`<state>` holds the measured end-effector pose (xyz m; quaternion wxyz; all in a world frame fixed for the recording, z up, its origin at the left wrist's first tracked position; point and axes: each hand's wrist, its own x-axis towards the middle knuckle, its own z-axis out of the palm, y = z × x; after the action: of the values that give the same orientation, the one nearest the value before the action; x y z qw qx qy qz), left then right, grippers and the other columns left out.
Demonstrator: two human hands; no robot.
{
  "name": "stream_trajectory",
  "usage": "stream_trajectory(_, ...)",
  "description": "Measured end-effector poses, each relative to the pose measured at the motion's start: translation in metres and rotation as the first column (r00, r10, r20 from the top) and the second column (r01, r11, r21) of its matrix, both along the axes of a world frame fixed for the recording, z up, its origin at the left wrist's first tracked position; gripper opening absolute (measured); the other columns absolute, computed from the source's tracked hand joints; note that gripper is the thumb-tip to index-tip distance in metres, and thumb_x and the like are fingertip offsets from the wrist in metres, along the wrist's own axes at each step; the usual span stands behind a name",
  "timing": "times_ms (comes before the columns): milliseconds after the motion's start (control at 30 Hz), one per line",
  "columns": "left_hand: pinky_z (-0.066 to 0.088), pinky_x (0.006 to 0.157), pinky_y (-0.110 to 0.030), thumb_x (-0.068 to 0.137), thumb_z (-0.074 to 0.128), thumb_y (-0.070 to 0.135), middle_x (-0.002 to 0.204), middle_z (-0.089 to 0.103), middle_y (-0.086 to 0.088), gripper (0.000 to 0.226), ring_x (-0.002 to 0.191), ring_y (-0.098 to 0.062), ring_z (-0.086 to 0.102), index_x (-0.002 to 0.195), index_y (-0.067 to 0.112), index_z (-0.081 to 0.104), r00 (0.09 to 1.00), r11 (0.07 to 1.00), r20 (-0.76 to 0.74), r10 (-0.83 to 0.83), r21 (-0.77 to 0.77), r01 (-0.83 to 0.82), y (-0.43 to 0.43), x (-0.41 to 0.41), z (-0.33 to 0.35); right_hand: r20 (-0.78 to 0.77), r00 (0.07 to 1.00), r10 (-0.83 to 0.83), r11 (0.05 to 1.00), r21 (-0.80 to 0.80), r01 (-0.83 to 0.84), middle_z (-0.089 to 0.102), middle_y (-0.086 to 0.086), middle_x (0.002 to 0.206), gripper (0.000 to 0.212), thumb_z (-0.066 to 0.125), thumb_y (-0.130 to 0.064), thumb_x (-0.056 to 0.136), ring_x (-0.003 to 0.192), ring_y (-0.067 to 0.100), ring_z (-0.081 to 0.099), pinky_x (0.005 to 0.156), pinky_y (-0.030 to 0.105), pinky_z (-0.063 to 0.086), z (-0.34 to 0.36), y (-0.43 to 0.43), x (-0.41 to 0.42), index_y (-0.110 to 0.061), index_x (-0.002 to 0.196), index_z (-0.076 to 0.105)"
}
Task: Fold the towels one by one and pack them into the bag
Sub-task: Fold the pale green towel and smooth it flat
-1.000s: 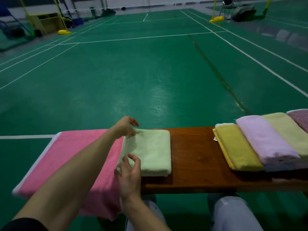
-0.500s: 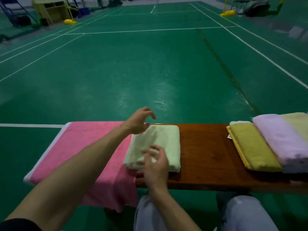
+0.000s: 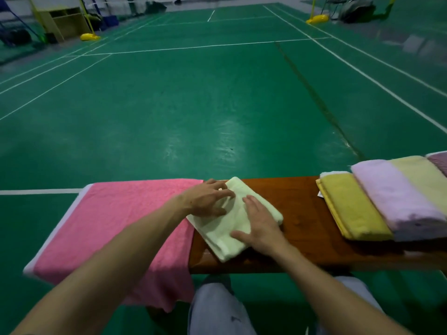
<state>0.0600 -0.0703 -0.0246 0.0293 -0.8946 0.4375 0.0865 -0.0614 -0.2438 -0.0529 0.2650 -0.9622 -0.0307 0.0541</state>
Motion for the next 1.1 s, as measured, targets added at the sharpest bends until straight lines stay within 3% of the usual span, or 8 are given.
stream_trajectory(200, 0.029, 0.111, -0.039, 0.081, 0.04, 0.078, 0.138, 0.038, -0.007, 0.083, 0.126, -0.026, 0.03, 0.133, 0.013, 0.046, 0.982, 0.992, 0.155, -0.11, 0.086, 0.097, -0.032, -0.034, 0.001, -0.179, 0.943, 0.281, 0.933, -0.18, -0.312, 0.019, -0.003, 0.163, 0.098, 0.079, -0.045, 0.077, 0.149, 0.013, 0.011, 0.123, 0.034, 0.008, 0.029, -0.102, 0.038, -0.024, 0.154, 0.024)
stream_trajectory(367, 0.009, 0.115, -0.028, 0.076, 0.043, 0.083, 0.159, 0.01, -0.009, 0.112, 0.144, -0.023, 0.012, 0.149, 0.002, 0.018, 0.999, 0.999, -0.021, 0.028, -0.035, -0.029, -0.055, -0.055, -0.015, -0.194, 0.931, 0.309, 0.914, -0.212, -0.347, 0.016, -0.008, 0.162, 0.097, 0.083, -0.039, 0.074, 0.15, 0.014, 0.009, 0.12, 0.032, 0.009, 0.051, -0.123, 0.048, -0.025, 0.153, 0.028)
stream_trajectory(433, 0.005, 0.115, -0.028, 0.074, 0.047, 0.084, 0.16, 0.007, -0.008, 0.113, 0.146, -0.022, 0.009, 0.149, 0.005, 0.015, 0.995, 0.992, -0.067, 0.073, -0.101, -0.079, -0.057, -0.057, -0.019, -0.19, 0.921, 0.34, 0.912, -0.174, -0.373, 0.0, -0.012, 0.162, 0.115, 0.078, -0.062, 0.066, 0.15, 0.011, -0.003, 0.122, 0.035, 0.001, 0.044, -0.117, 0.04, -0.027, 0.156, 0.016)
stream_trajectory(533, -0.009, 0.117, -0.032, 0.072, 0.047, 0.085, 0.161, -0.013, -0.004, 0.12, 0.147, -0.017, -0.013, 0.154, 0.014, -0.005, 0.994, 0.997, -0.094, 0.057, -0.053, -0.062, -0.054, -0.055, -0.026, -0.248, 0.902, 0.354, 0.856, -0.303, -0.419, -0.031, -0.013, 0.152, 0.142, 0.036, -0.103, 0.042, 0.146, 0.014, -0.026, 0.121, 0.042, -0.011, 0.019, -0.116, 0.034, -0.031, 0.153, -0.016)
stream_trajectory(600, -0.013, 0.118, -0.035, 0.07, 0.046, 0.087, 0.158, -0.025, -0.003, 0.124, 0.144, -0.015, -0.025, 0.151, 0.019, -0.017, 0.995, 0.999, -0.098, 0.031, -0.01, -0.032, -0.051, -0.05, -0.029, -0.242, 0.91, 0.336, 0.852, -0.335, -0.403, -0.04, -0.011, 0.149, 0.143, 0.022, -0.108, 0.034, 0.141, 0.013, -0.036, 0.12, 0.046, -0.014, 0.008, -0.121, 0.034, -0.034, 0.145, -0.029)
stream_trajectory(767, -0.014, 0.118, -0.044, 0.064, 0.045, 0.091, 0.155, -0.031, -0.001, 0.13, 0.142, -0.015, -0.031, 0.149, 0.022, -0.024, 0.993, 0.998, -0.103, 0.049, 0.03, -0.046, -0.048, -0.041, -0.034, -0.268, 0.91, 0.316, 0.845, -0.356, -0.398, -0.055, -0.015, 0.137, 0.138, 0.02, -0.108, 0.03, 0.126, 0.007, -0.051, 0.116, 0.044, -0.019, 0.002, -0.132, 0.031, -0.041, 0.135, -0.041)
stream_trajectory(1000, -0.014, 0.116, -0.05, 0.061, 0.042, 0.094, 0.154, -0.033, 0.001, 0.13, 0.141, -0.016, -0.031, 0.148, 0.025, -0.026, 0.993, 0.992, -0.078, 0.089, 0.096, -0.082, -0.054, -0.04, -0.034, -0.283, 0.918, 0.279, 0.85, -0.372, -0.373, -0.053, -0.013, 0.139, 0.138, 0.025, -0.107, 0.032, 0.136, 0.01, -0.041, 0.117, 0.044, -0.015, 0.001, -0.134, 0.03, -0.043, 0.136, -0.04)
stream_trajectory(1100, -0.011, 0.116, -0.056, 0.065, 0.044, 0.091, 0.157, -0.028, 0.001, 0.126, 0.144, -0.016, -0.023, 0.15, 0.025, -0.021, 0.986, 0.985, -0.121, 0.118, 0.139, -0.101, -0.058, -0.039, -0.023, -0.326, 0.912, 0.249, 0.873, -0.331, -0.357, -0.034, -0.016, 0.151, 0.138, 0.05, -0.096, 0.048, 0.144, 0.008, -0.02, 0.119, 0.056, -0.005, 0.018, -0.13, 0.036, -0.037, 0.15, -0.021)
